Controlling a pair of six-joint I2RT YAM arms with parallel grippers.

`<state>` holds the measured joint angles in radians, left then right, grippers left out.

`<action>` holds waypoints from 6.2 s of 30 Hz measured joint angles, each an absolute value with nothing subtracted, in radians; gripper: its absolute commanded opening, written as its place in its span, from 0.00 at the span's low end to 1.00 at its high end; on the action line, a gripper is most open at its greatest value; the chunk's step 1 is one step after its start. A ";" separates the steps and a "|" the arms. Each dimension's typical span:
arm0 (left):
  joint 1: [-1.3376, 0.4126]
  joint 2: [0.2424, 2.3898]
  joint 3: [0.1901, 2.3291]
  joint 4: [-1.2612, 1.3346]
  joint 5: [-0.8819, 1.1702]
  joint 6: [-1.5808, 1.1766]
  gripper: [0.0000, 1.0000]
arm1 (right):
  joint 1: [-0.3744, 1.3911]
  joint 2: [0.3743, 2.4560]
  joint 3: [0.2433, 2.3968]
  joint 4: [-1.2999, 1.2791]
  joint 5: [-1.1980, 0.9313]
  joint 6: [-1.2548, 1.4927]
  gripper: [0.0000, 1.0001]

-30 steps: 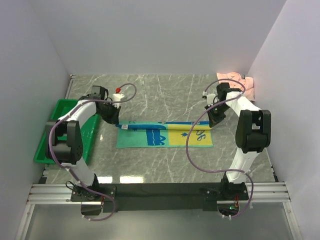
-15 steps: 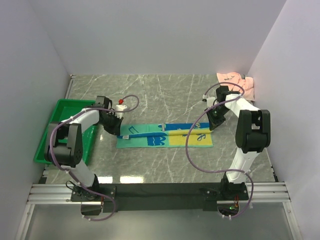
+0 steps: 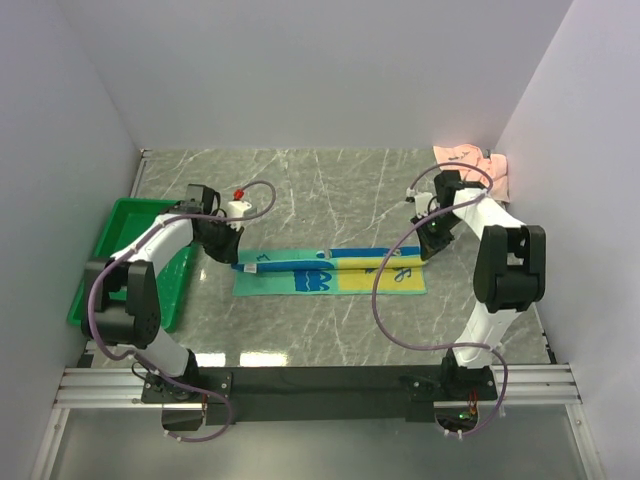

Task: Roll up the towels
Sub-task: Fold the towel

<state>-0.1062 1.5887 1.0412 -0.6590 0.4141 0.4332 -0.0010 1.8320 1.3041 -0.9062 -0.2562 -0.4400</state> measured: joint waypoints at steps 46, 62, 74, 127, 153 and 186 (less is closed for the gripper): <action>-0.110 1.594 0.984 -0.734 0.397 0.406 0.01 | -0.001 1.773 1.145 -0.884 -0.292 -0.417 0.00; -0.117 1.575 0.969 -0.759 0.395 0.438 0.44 | -0.001 1.726 1.120 -0.914 -0.297 -0.440 0.48; -0.117 1.399 0.954 -0.841 0.408 0.515 0.42 | 0.001 1.588 1.203 -1.031 -0.368 -0.477 0.35; -0.194 1.437 0.871 -0.721 0.274 0.305 0.43 | 0.058 1.838 1.191 -0.884 -0.195 -0.164 0.42; -0.194 1.411 0.952 -0.712 0.251 0.240 0.46 | -0.060 1.790 1.251 -0.940 -0.099 -0.199 0.00; -0.089 1.273 0.964 -0.715 0.350 0.196 0.99 | 0.319 1.921 1.343 -0.968 -0.582 -0.120 0.00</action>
